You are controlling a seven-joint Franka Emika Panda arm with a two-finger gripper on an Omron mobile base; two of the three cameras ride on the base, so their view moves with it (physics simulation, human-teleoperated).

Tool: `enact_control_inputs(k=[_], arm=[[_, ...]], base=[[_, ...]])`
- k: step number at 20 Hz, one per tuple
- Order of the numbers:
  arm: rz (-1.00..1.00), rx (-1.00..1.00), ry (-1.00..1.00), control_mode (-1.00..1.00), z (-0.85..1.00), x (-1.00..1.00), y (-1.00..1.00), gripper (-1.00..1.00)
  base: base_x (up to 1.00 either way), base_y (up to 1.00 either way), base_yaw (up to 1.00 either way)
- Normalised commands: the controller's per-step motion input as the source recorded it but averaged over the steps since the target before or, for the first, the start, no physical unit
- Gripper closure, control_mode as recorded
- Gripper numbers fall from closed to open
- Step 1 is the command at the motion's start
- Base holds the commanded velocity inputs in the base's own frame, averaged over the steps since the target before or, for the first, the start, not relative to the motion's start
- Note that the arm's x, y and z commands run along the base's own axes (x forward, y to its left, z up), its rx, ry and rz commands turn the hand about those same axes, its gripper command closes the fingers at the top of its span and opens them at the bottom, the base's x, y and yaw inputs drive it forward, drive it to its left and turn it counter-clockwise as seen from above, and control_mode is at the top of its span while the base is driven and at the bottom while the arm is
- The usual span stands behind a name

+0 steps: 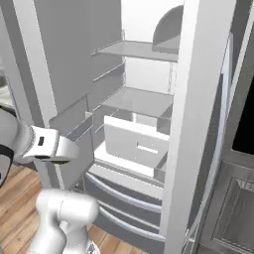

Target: Grab the lime and lemon wedge from the fridge, place them in the blender, close the lid, and turn on the blender to create a marinade.

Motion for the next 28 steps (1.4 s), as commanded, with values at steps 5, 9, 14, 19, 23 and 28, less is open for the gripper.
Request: enact_control_inputs(k=[5,9,14,19,23,28], arm=[[0.0,0.0,0.0,1.0,0.0,0.0,0.0,1.0],[0.0,0.0,0.0,1.0,0.0,0.0,0.0,1.0],[0.0,0.0,0.0,1.0,0.0,0.0,0.0,1.0],[0.0,0.0,0.0,1.0,0.0,0.0,0.0,1.0],[0.0,0.0,0.0,1.0,0.0,0.0,0.0,1.0],[0.0,0.0,0.0,1.0,0.0,0.0,0.0,1.0]], base=[[-0.89,-0.33,0.87],[-0.78,-0.23,0.91],[-0.48,-0.01,0.99],[-0.18,0.0,1.0],[0.0,0.0,1.0],[0.0,0.01,0.98]])
